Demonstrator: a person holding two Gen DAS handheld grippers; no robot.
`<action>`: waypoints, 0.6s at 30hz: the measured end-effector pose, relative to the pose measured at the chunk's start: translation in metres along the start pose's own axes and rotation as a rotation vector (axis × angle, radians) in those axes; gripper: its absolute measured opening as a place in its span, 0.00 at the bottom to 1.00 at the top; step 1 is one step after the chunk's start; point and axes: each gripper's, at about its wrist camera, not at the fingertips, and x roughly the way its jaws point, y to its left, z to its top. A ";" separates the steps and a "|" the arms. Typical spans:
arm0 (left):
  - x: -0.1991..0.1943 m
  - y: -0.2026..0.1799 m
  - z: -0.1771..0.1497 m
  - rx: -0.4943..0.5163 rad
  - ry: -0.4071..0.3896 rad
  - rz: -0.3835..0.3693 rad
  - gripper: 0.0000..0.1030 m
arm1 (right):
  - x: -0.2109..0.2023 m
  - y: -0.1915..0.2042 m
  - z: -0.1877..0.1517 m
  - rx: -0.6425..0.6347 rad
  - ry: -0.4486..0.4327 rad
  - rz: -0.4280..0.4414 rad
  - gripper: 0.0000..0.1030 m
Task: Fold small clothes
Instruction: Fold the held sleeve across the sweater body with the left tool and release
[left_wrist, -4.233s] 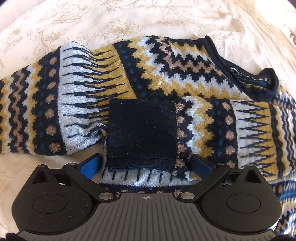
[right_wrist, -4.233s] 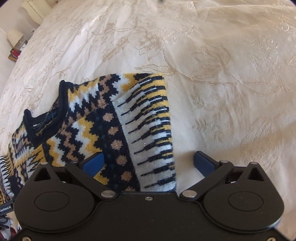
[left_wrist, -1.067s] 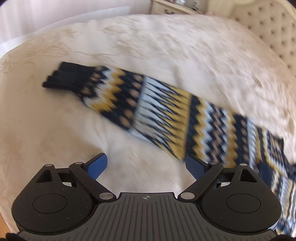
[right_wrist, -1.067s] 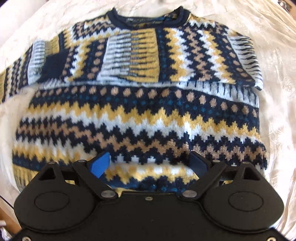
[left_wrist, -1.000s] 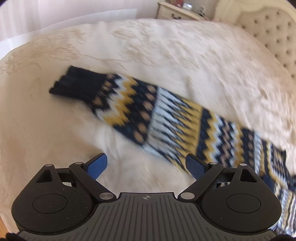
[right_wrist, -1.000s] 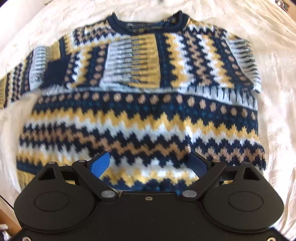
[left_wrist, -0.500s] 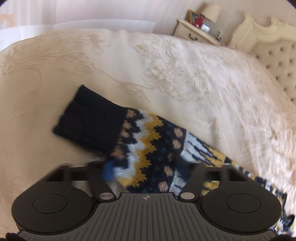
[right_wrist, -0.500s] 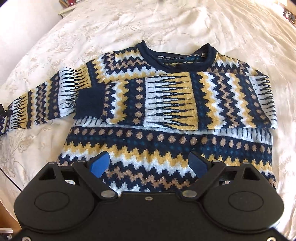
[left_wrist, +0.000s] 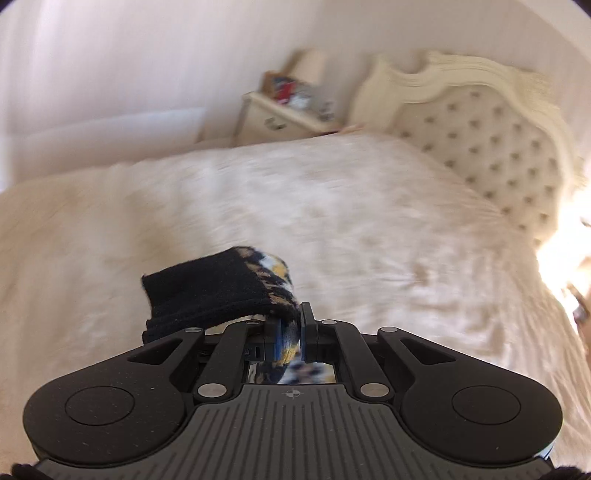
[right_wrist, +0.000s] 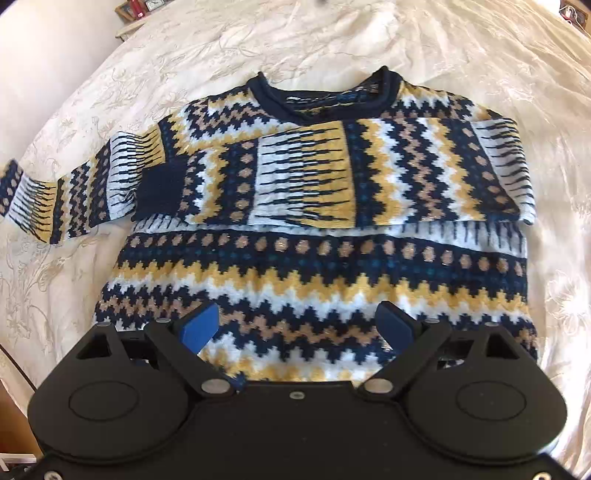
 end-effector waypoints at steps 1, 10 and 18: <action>-0.005 -0.019 0.001 0.034 -0.012 -0.032 0.08 | -0.002 -0.006 -0.002 0.006 -0.004 0.005 0.90; 0.000 -0.173 -0.037 0.207 0.009 -0.267 0.08 | -0.024 -0.066 -0.016 0.073 -0.044 0.025 0.90; 0.041 -0.262 -0.125 0.309 0.193 -0.348 0.08 | -0.041 -0.111 -0.021 0.123 -0.080 0.021 0.90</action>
